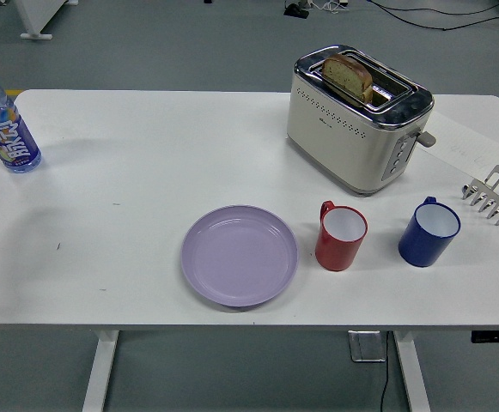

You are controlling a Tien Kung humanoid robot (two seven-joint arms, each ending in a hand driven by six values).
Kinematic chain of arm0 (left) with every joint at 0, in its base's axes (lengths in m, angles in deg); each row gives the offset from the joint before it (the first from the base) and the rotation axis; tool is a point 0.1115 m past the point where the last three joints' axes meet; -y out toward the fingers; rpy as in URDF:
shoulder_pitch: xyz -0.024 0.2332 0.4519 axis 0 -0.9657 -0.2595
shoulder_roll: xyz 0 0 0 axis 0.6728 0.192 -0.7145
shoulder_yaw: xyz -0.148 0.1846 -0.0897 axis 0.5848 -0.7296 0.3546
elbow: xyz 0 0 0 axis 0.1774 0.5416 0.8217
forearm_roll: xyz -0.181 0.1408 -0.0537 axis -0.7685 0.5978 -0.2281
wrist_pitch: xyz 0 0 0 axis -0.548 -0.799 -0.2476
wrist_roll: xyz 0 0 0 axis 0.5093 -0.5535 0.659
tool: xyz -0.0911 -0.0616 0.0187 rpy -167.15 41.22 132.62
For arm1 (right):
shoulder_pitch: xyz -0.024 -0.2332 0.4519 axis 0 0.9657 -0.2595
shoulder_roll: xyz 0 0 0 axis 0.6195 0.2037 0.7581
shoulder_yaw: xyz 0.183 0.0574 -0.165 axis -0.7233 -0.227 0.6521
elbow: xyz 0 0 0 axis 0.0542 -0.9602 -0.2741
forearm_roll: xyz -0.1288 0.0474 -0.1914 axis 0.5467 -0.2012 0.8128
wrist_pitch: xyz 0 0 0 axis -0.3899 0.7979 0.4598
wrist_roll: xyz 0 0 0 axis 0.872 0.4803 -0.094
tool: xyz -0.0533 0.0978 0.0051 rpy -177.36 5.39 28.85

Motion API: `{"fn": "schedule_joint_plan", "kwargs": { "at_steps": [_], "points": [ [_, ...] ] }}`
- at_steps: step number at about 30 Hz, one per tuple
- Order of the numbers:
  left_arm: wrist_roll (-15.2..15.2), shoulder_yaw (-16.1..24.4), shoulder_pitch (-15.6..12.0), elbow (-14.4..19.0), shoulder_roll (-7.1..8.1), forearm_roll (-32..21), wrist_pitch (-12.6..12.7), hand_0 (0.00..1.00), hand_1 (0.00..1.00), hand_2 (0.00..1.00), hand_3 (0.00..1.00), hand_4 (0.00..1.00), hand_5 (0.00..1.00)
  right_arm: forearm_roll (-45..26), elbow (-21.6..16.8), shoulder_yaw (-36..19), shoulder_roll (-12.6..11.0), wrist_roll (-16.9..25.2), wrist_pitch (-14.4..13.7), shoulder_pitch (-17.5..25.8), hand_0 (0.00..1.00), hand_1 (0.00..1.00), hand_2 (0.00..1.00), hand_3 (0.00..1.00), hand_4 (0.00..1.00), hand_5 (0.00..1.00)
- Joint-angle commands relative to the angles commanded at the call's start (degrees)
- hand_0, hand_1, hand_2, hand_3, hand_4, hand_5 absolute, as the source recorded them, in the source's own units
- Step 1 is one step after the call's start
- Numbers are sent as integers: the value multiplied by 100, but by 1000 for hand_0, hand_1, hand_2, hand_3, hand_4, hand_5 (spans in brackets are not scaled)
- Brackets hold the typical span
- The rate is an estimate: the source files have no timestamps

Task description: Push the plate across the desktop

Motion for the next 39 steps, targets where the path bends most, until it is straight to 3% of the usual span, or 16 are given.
{"fn": "schedule_joint_plan", "kwargs": {
  "at_steps": [12,23,39],
  "points": [
    [64,-48,32,-64,-11,-25,25,781,817,811,713,529,998,-24,0,12,16,-10,-7,-5,669,658,735,689,301,302],
    [31,-192,-31,-48,31,57,-116,783,818,810,714,537,998,323,0,-343,52,-137,5,84,669,657,734,688,301,304],
    [20,-117,-97,15,99,134,-201,783,818,811,714,550,998,452,0,-433,14,-103,-23,25,668,657,735,685,301,305]
  ]
}}
